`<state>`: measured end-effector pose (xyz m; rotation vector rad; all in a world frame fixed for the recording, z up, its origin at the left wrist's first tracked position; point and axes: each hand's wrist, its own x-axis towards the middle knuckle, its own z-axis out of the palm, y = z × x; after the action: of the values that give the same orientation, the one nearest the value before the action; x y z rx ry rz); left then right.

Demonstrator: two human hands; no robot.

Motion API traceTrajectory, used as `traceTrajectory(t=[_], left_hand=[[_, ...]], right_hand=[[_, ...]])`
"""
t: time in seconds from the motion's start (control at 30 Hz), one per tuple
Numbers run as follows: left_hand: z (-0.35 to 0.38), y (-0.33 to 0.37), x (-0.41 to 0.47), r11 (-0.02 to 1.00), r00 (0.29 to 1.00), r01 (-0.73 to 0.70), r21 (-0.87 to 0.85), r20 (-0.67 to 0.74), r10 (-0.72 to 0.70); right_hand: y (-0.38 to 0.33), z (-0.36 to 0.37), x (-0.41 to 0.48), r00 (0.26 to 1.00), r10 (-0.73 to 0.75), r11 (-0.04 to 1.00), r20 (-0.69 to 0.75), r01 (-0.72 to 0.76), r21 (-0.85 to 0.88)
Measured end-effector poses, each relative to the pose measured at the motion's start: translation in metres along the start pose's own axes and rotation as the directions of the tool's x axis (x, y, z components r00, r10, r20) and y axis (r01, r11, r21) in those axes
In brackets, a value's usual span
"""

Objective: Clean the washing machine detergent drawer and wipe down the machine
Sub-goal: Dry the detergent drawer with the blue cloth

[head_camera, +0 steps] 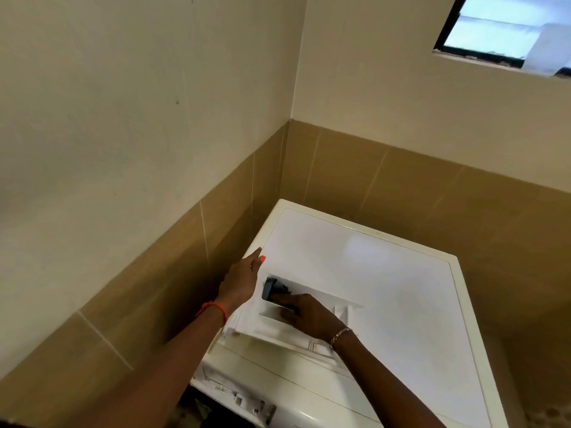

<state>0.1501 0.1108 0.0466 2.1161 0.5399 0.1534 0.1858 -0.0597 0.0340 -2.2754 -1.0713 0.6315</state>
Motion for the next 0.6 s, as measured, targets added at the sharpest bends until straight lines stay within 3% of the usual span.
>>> traceTrajectory(t=[0.13,0.6], left_hand=[[0.002,-0.004,0.001,0.999,1.000,-0.005,0.040,-0.018,0.006],[0.001,-0.009,0.003,0.999,1.000,-0.018,0.043,0.015,0.017]], right_hand=[[0.004,-0.011,0.006,0.984,0.064,0.994,0.165,-0.077,0.074],[0.046,-0.050,-0.024,0.922,0.186,0.962,0.338,-0.102,-0.253]])
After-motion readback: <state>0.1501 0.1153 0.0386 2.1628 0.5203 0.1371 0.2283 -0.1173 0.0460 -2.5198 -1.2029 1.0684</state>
